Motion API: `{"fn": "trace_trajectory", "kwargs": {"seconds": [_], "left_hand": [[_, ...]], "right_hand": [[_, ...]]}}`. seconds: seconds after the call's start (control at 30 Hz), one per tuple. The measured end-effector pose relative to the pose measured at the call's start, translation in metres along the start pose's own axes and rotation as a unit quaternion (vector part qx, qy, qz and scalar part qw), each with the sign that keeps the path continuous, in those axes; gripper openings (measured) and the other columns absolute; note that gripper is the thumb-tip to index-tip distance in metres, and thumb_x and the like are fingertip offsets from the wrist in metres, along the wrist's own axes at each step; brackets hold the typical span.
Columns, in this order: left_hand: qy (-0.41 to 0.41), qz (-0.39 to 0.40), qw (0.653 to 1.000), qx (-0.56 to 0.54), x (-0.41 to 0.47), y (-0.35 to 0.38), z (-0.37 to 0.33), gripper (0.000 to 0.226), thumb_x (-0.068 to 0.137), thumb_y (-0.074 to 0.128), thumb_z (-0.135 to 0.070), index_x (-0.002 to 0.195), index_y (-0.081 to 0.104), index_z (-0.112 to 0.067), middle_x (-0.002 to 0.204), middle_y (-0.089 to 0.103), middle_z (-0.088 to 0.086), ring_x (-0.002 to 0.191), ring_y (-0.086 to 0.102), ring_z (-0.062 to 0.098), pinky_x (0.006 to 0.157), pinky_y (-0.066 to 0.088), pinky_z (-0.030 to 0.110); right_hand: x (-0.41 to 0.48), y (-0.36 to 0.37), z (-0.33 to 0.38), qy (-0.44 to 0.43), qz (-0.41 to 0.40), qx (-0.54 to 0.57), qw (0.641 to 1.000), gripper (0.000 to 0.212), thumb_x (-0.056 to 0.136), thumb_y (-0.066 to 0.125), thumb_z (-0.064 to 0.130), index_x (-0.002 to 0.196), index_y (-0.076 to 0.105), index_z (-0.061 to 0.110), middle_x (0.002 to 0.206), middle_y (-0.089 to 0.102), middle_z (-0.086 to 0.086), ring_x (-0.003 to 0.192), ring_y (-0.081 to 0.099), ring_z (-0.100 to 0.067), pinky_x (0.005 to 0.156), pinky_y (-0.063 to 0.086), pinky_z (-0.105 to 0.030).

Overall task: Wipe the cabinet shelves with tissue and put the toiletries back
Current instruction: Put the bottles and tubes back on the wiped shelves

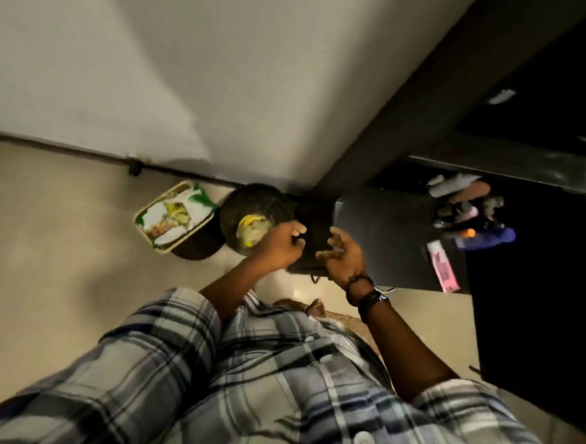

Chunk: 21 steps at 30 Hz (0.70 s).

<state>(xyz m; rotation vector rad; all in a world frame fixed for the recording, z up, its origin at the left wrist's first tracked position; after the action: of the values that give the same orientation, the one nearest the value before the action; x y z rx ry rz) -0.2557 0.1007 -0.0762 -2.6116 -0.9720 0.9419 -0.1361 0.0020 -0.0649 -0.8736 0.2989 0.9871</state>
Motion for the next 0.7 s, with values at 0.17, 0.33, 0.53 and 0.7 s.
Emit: {"fn": "trace_trajectory", "kwargs": {"seconds": [0.17, 0.33, 0.53, 0.7], "left_hand": [[0.082, 0.050, 0.994, 0.054, 0.007, 0.036, -0.042, 0.034, 0.083, 0.057, -0.011, 0.117, 0.060, -0.014, 0.118, 0.064, 0.008, 0.109, 0.060, 0.025, 0.096, 0.047, 0.036], [0.130, 0.088, 0.983, 0.092, 0.003, 0.078, -0.067, 0.042, 0.086, 0.056, -0.014, 0.127, 0.054, -0.012, 0.123, 0.061, 0.010, 0.114, 0.057, 0.027, 0.099, 0.044, 0.034], [0.163, 0.083, 0.978, 0.096, 0.004, 0.110, -0.097, 0.043, 0.087, 0.059, -0.018, 0.129, 0.053, -0.017, 0.117, 0.062, 0.007, 0.106, 0.061, 0.025, 0.095, 0.047, 0.034], [0.216, 0.046, 0.971, 0.094, 0.008, 0.132, -0.128, 0.041, 0.085, 0.063, -0.016, 0.126, 0.056, -0.016, 0.115, 0.062, 0.005, 0.098, 0.061, 0.023, 0.088, 0.050, 0.034]], "right_hand": [[-0.026, -0.054, -0.031, 0.022, -0.111, 0.038, 0.993, 0.056, 0.082, 0.064, 0.002, 0.134, 0.044, 0.010, 0.113, 0.049, 0.001, 0.094, 0.051, -0.015, 0.090, 0.048, -0.025], [-0.052, -0.089, -0.072, 0.061, -0.189, 0.149, 0.969, 0.049, 0.081, 0.053, -0.023, 0.126, 0.047, -0.006, 0.119, 0.049, -0.021, 0.059, 0.057, -0.008, 0.049, 0.046, -0.005], [-0.062, -0.138, -0.105, 0.077, -0.273, 0.168, 0.944, 0.049, 0.080, 0.064, -0.009, 0.125, 0.051, 0.004, 0.118, 0.058, -0.015, 0.087, 0.061, -0.026, 0.068, 0.049, -0.020], [-0.055, -0.187, -0.110, 0.043, -0.338, 0.119, 0.933, 0.054, 0.079, 0.068, 0.001, 0.129, 0.049, 0.009, 0.123, 0.059, -0.009, 0.083, 0.063, -0.023, 0.071, 0.045, -0.014]]}}
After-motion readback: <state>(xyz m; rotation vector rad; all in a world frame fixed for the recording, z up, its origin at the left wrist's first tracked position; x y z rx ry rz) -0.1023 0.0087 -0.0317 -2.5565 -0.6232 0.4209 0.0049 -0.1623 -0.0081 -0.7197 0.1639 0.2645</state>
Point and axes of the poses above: each hand's wrist, its own x-axis towards the middle knuckle, its own y-axis out of the palm, z = x × y, the point moved 3 cm from there along x, towards the middle knuckle
